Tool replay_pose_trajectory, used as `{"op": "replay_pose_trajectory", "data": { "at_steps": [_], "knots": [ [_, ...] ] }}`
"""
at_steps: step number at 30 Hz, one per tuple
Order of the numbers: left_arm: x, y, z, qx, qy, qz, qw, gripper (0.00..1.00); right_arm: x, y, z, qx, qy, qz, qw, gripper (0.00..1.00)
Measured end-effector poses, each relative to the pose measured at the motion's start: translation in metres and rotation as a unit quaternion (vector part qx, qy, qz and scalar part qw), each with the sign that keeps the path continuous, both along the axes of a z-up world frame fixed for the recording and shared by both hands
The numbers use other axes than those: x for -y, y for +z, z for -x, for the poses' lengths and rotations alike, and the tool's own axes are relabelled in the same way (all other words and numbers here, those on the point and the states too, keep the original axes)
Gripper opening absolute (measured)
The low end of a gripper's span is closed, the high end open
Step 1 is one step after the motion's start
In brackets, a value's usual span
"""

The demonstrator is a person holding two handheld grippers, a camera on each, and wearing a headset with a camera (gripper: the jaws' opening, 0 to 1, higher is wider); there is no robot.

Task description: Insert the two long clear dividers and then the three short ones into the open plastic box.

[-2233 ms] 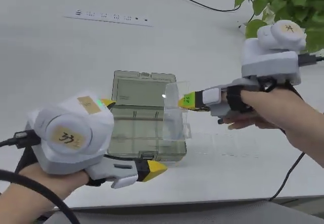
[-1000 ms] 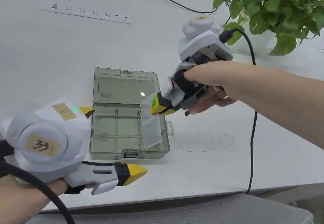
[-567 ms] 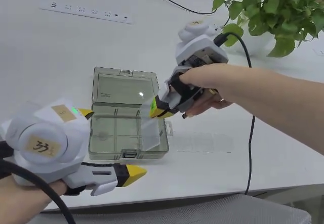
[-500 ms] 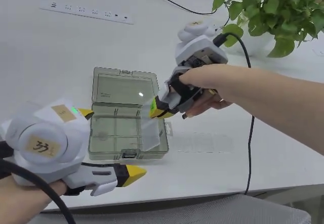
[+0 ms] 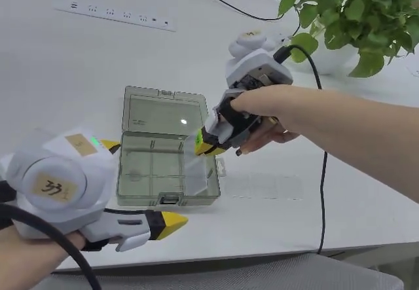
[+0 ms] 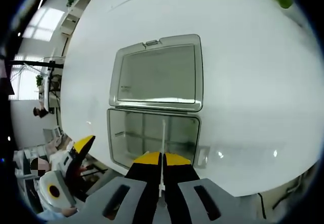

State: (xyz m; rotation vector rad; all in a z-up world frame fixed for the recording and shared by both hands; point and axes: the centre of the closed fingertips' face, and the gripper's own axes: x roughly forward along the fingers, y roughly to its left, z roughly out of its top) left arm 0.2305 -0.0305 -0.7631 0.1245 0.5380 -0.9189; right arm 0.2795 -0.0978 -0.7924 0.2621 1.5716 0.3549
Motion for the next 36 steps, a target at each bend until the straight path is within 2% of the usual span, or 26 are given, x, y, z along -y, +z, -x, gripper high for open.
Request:
{"op": "replay_pose_trajectory", "data": {
  "at_steps": [3,13,17,22,26,31,36],
  "knots": [
    [0.0,-0.001,0.001,-0.003,0.0,-0.001,1.0,0.94,-0.001,0.0,0.003,-0.001,0.001,0.002,1.0,0.02],
    [0.0,-0.003,0.001,-0.006,0.002,-0.001,1.0,0.93,0.0,-0.007,-0.003,-0.007,0.0,0.002,1.0,0.02],
    [-0.001,-0.004,0.001,-0.007,0.004,-0.002,1.0,0.93,-0.002,-0.006,0.002,-0.008,0.001,0.005,1.0,0.02],
    [-0.001,-0.006,0.001,-0.009,0.005,-0.003,0.9999,0.93,0.002,-0.01,-0.006,-0.009,0.007,0.008,0.9999,0.02],
    [-0.002,-0.006,0.001,-0.01,0.004,-0.003,0.9999,0.92,0.001,-0.009,-0.005,-0.007,0.01,0.011,0.9999,0.02],
    [-0.001,-0.007,0.001,-0.01,0.002,-0.003,0.9999,0.92,-0.005,-0.006,0.0,-0.005,0.022,0.024,0.9995,0.02],
    [0.001,-0.008,0.002,-0.012,-0.001,-0.003,0.9999,0.92,-0.006,-0.01,-0.008,-0.002,0.042,0.039,0.9983,0.02]
  ]
}}
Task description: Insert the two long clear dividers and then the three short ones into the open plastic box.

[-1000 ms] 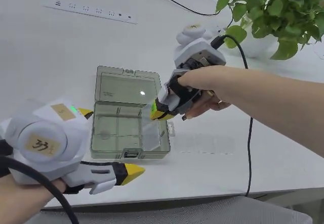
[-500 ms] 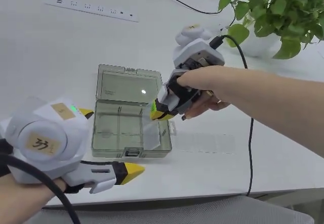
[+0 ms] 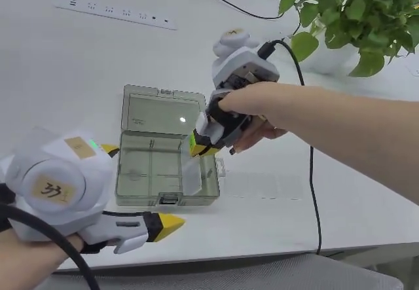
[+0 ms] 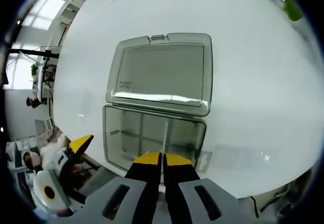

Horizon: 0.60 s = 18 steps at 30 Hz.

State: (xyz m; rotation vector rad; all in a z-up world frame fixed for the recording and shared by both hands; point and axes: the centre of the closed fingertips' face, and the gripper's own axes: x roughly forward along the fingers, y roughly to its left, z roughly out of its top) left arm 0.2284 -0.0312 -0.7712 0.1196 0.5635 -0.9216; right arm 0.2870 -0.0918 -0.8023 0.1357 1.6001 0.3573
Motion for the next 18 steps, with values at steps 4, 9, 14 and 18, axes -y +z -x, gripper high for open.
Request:
{"op": "replay_pose_trajectory", "data": {
  "at_steps": [4,9,14,18],
  "knots": [
    [0.001,0.0,0.001,0.0,-0.002,0.001,1.0,0.92,-0.001,-0.002,-0.002,0.002,0.01,0.008,0.9999,0.02],
    [0.0,0.0,0.0,0.0,-0.001,0.001,1.0,0.91,-0.002,-0.005,-0.004,0.002,0.016,0.017,0.9997,0.02],
    [-0.002,-0.001,0.001,-0.001,0.0,0.001,1.0,0.91,-0.006,-0.012,-0.001,0.007,0.03,0.026,0.9992,0.03],
    [-0.005,-0.002,0.001,-0.003,0.004,0.001,1.0,0.91,-0.008,-0.016,0.0,0.014,0.038,0.032,0.9987,0.03]
  ]
}}
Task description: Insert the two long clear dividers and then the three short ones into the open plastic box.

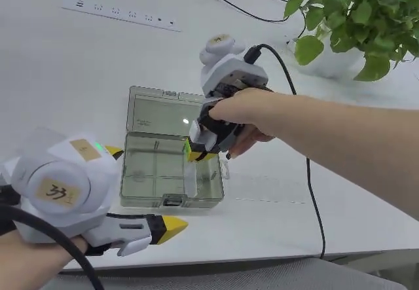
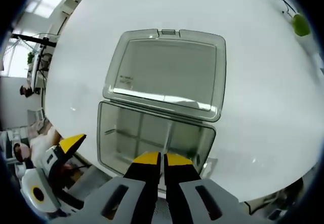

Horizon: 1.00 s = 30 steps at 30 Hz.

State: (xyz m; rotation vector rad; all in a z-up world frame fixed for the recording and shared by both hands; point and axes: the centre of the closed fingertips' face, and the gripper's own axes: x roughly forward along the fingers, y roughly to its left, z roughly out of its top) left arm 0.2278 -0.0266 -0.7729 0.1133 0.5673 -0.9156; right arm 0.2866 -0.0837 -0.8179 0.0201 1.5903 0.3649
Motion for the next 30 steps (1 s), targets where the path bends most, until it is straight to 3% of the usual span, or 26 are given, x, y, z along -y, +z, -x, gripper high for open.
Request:
{"op": "replay_pose_trajectory", "data": {
  "at_steps": [8,21,23,27,30],
  "knots": [
    [-0.002,-0.003,0.001,-0.005,0.004,0.0,1.0,0.91,-0.003,0.0,0.012,0.004,0.007,0.007,0.9999,0.04],
    [-0.002,-0.003,0.001,-0.004,0.005,-0.002,1.0,0.9,-0.005,0.004,0.016,0.009,0.021,0.0,0.9997,0.05],
    [-0.002,-0.002,0.001,-0.002,0.006,-0.003,1.0,0.91,-0.005,0.004,0.014,0.013,0.032,-0.008,0.9994,0.06],
    [-0.003,-0.002,0.001,-0.003,0.007,-0.004,1.0,0.91,-0.009,0.006,0.012,0.011,0.018,-0.032,0.9993,0.13],
    [-0.003,-0.002,0.001,-0.003,0.006,-0.005,1.0,0.9,-0.008,0.003,-0.001,0.021,0.022,-0.039,0.9988,0.2]
  ]
}}
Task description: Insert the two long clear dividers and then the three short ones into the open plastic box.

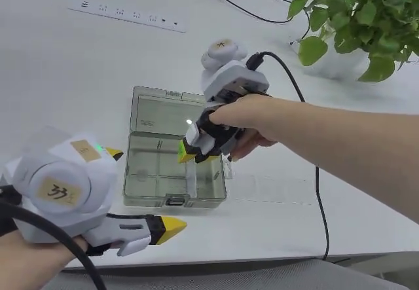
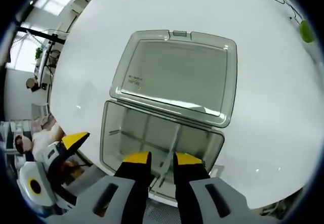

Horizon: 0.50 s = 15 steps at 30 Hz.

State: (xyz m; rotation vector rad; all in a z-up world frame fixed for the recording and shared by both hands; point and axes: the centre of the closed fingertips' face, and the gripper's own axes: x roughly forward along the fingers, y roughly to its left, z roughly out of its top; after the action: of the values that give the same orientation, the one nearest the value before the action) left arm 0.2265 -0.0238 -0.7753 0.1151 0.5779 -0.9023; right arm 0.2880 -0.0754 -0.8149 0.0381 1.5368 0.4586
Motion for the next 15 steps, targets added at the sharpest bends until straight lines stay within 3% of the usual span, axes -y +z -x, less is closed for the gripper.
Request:
{"op": "replay_pose_trajectory", "data": {
  "at_steps": [15],
  "knots": [
    [-0.001,-0.001,0.001,-0.002,-0.001,-0.006,1.0,0.9,-0.02,0.01,0.003,0.048,0.013,-0.053,0.9973,0.59]
  ]
}}
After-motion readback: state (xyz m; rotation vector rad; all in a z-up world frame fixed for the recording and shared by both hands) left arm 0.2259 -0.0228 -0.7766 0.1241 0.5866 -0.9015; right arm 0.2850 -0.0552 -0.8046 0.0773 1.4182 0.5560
